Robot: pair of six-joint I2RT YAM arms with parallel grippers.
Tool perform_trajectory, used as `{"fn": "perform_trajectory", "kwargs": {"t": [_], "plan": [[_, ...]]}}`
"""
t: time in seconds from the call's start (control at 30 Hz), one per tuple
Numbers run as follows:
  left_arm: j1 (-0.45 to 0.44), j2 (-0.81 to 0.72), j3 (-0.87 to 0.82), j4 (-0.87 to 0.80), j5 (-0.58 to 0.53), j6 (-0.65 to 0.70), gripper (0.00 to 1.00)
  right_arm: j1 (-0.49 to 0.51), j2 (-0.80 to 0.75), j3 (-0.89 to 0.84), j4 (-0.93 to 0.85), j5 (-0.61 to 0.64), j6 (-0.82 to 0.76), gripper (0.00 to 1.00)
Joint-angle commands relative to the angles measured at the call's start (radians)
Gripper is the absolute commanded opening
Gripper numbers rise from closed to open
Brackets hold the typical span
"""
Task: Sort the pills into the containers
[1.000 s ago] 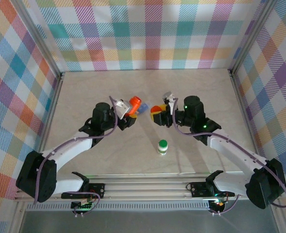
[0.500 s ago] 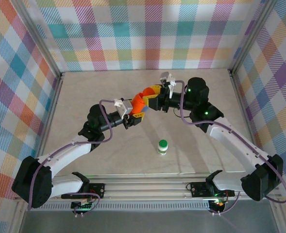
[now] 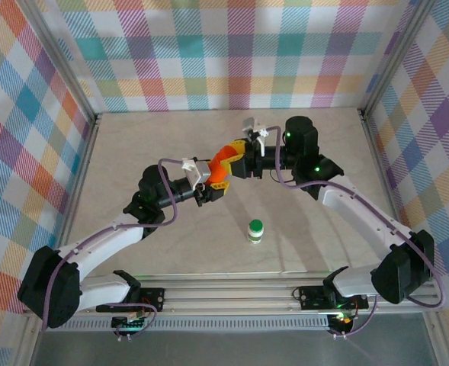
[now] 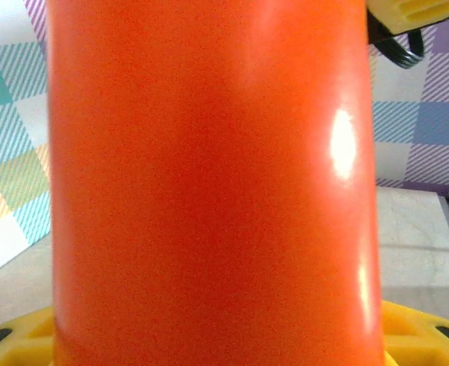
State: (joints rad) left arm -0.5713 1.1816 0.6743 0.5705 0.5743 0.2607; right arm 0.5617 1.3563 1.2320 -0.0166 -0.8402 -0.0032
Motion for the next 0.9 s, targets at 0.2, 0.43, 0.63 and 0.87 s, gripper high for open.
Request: {"fn": "perform_trajectory", "kwargs": {"t": [0.2, 0.43, 0.63, 0.87], "plan": [[-0.016, -0.077, 0.072, -0.008, 0.125, 0.063, 0.0, 0.02, 0.06, 0.124, -0.67, -0.157, -0.623, 0.31], [-0.016, -0.071, 0.108, 0.006, 0.07, 0.05, 0.0, 0.022, 0.089, 0.136, -0.758, -0.113, -0.694, 0.36], [-0.016, -0.067, 0.124, 0.019, -0.037, 0.068, 0.0, 0.027, 0.11, 0.086, -0.632, -0.052, -0.509, 0.38], [-0.017, -0.048, 0.157, -0.021, -0.035, 0.14, 0.0, 0.05, 0.128, 0.069, -0.55, -0.028, -0.132, 0.39]]}}
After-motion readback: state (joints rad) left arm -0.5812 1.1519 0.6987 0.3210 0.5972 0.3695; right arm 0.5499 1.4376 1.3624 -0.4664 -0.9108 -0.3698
